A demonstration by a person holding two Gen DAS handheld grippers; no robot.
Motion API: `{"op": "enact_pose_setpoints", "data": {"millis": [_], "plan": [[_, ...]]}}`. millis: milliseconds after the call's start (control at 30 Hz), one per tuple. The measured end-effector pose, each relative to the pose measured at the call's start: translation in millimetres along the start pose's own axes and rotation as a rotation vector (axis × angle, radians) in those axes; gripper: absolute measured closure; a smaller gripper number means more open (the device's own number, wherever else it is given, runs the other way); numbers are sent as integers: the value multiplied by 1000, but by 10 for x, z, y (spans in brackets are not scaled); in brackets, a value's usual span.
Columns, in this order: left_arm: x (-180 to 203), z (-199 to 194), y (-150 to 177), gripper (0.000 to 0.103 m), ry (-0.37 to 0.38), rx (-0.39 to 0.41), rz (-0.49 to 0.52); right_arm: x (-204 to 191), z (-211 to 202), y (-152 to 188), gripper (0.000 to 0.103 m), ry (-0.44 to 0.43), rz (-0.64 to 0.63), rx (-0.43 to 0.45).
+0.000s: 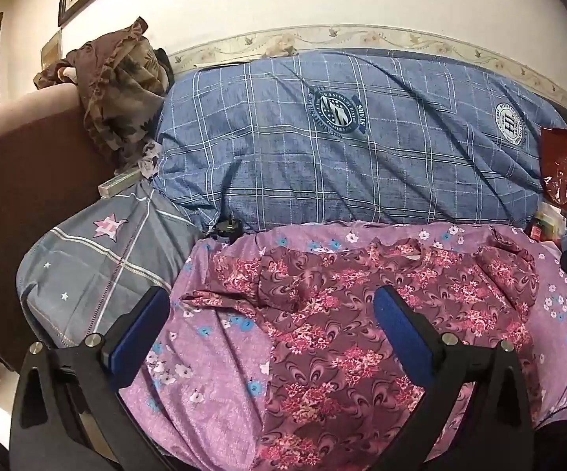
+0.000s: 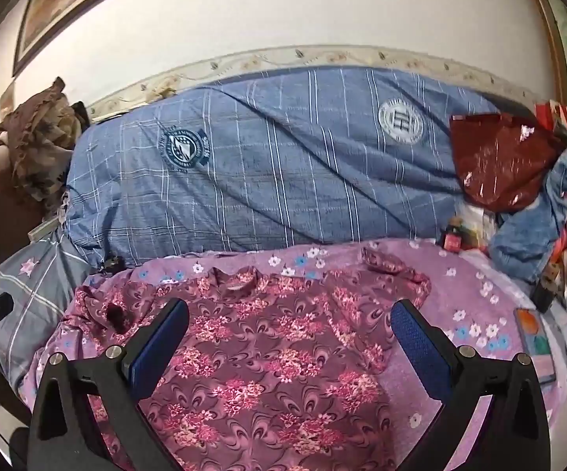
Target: Fold small clothes
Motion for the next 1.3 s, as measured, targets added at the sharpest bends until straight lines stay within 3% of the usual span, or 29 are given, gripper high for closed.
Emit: {"op": "enact_pose_setpoints", "data": {"millis": [433, 800, 1300], "plan": [[74, -183, 14, 0, 28, -3, 0, -415, -91, 89, 0, 89, -70, -99], [133, -326, -7, 0, 35, 11, 20, -483, -283, 18, 0, 117, -99, -81], [79, -279, -22, 0, 9, 9, 23, -498, -220, 50, 0, 100, -97, -94]]}}
Point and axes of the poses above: each gripper's, at about its wrist camera, not at the fingertips, and z roughly the way its jaws point, x to its right, y to its underside, the point moved 10 cm from there along z, roughly the way its jaws point
